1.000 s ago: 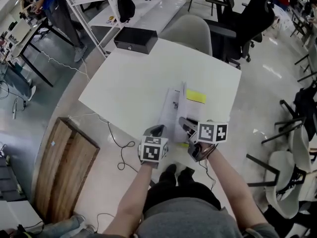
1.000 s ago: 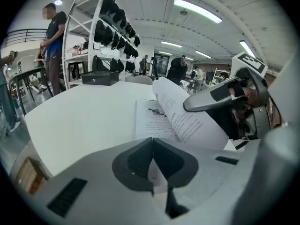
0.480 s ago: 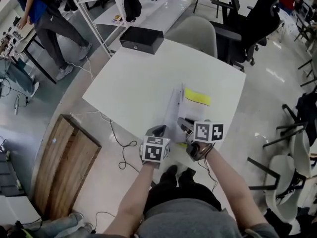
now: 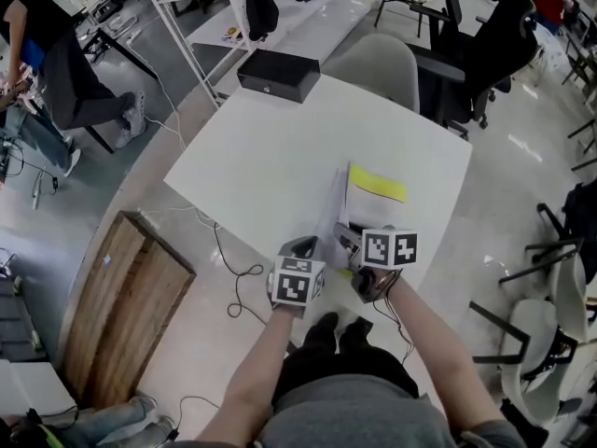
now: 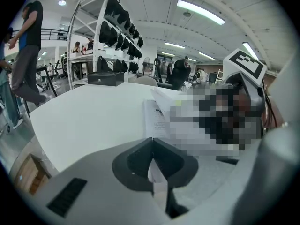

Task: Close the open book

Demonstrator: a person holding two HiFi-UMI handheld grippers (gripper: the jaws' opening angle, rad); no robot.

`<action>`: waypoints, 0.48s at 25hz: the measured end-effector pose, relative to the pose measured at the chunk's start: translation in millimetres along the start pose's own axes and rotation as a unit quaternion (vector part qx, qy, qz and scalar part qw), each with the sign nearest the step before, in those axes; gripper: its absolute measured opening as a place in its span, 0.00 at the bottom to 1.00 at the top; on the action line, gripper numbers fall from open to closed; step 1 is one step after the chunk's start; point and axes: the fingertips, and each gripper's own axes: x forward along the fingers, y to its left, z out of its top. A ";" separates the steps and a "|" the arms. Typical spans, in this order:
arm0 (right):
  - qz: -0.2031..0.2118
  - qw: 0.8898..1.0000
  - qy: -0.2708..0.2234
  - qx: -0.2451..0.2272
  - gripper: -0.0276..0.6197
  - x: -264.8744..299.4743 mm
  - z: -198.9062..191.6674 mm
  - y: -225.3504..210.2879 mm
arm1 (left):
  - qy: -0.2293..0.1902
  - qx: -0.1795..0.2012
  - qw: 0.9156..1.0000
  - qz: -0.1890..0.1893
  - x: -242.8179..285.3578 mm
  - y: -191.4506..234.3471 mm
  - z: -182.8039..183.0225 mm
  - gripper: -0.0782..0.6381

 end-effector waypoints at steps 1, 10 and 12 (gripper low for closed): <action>0.001 1.000 0.001 0.000 0.20 1.3 -0.8 0.6 | 0.001 -0.001 1.000 0.001 -0.7 0.8 -0.6 0.12; -0.005 1.000 0.014 -0.016 0.27 9.3 -5.5 2.6 | -0.001 -0.004 1.000 0.007 -4.7 6.7 -3.7 0.12; -0.005 1.000 0.018 -0.020 0.29 10.6 -5.8 3.9 | -0.001 -0.005 1.000 0.007 -5.8 7.0 -3.2 0.12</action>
